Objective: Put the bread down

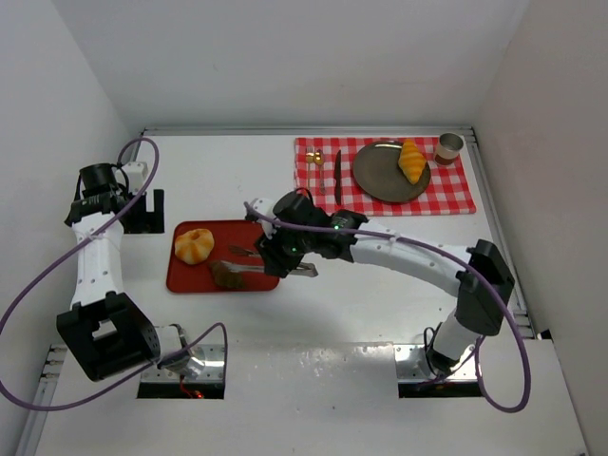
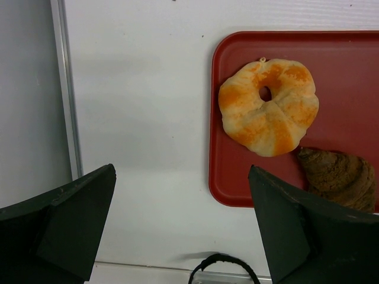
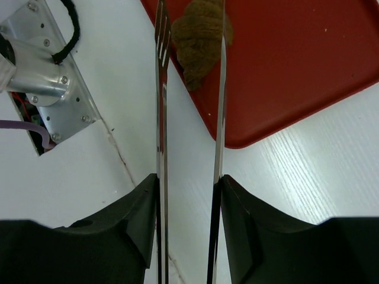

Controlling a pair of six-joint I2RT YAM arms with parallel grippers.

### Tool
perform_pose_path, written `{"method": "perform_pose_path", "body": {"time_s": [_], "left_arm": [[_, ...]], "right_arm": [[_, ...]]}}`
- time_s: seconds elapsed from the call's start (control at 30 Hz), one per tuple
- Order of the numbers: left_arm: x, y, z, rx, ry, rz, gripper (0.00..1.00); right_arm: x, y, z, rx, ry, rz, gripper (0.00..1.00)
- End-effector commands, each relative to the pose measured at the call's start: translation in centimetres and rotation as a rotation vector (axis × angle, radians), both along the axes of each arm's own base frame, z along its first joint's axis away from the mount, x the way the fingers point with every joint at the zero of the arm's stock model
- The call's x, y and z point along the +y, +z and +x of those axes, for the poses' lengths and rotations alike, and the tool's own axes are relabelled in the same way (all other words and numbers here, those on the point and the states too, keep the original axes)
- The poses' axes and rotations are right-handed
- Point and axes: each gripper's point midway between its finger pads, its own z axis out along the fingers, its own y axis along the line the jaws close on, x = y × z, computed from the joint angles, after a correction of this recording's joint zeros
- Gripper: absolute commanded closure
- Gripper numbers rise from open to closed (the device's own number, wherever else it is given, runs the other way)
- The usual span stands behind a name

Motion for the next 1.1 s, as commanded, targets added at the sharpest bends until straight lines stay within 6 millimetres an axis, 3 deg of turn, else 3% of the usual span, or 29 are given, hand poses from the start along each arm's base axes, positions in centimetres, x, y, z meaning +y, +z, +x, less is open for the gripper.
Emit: {"method": "perform_pose_path", "body": {"time_s": [0.0,0.2,0.43,0.87,1.07], "left_arm": [[-0.3,1.0,-0.2,-0.040,-0.022,0.009,0.00],[-0.5,0.9,-0.4,-0.034,-0.028,-0.001,0.00],[-0.6,0.8,-0.6,-0.033,-0.035,0.004,0.00],[-0.6,0.8,-0.6,-0.033,-0.035,0.004,0.00],[-0.8,0.8,-0.5,-0.036,-0.041,-0.002,0.00]], "right_arm": [[2.5,2.0,0.0,-0.055,-0.032,0.072,0.55],[4.6,1.5,-1.8,-0.061,0.027,0.057,0.52],[3.9,-0.5,-1.6,-0.050,-0.022,-0.023,0.48],[3.6,-1.8,-2.5,-0.039,-0.034,-0.074,0.43],[3.5,-3.1,-1.8,-0.029,-0.063,-0.096,0.43]]}}
